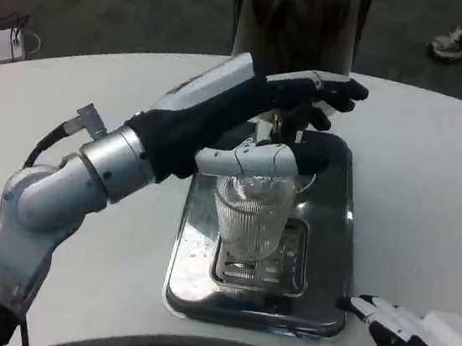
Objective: Grasp the cup under the faucet to collect the drink, then remove the cup.
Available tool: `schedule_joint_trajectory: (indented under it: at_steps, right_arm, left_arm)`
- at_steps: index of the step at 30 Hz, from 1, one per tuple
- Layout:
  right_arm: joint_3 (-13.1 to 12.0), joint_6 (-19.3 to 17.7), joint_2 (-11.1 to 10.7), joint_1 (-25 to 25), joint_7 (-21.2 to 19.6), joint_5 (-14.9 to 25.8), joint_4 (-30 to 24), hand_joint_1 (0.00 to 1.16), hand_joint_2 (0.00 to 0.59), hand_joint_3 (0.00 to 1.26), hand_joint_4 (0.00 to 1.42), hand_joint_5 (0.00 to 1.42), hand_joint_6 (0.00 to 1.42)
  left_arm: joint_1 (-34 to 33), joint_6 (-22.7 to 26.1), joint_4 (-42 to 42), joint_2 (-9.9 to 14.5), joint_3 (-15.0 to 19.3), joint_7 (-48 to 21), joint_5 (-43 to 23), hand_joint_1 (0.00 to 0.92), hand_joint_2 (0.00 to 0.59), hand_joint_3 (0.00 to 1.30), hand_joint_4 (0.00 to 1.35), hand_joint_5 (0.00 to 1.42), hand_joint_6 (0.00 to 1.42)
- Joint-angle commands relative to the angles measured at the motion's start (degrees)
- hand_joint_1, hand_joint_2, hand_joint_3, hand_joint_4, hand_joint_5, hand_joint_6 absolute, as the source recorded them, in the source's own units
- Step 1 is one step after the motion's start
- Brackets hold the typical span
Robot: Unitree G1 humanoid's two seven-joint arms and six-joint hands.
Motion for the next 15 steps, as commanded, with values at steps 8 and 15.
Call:
schedule_joint_trajectory:
  at_steps: [8, 15]
  right_arm:
    - [-4.94, 5.63, 2.40, 0.14, -6.00, 12.48, 1.30, 0.53, 0.451, 0.05, 0.00, 0.02, 0.00]
    - [-8.40, 5.65, 4.27, -0.06, -12.97, 22.01, 4.03, 0.58, 0.349, 0.00, 0.00, 0.07, 0.06]
  left_arm:
    - [0.13, -1.74, -0.45, 1.64, -3.02, -0.90, 4.56, 0.000, 0.068, 0.24, 0.24, 0.31, 0.32]
    - [0.15, -2.30, -0.46, 1.95, -3.64, -0.51, 6.06, 0.000, 0.069, 0.24, 0.23, 0.31, 0.29]
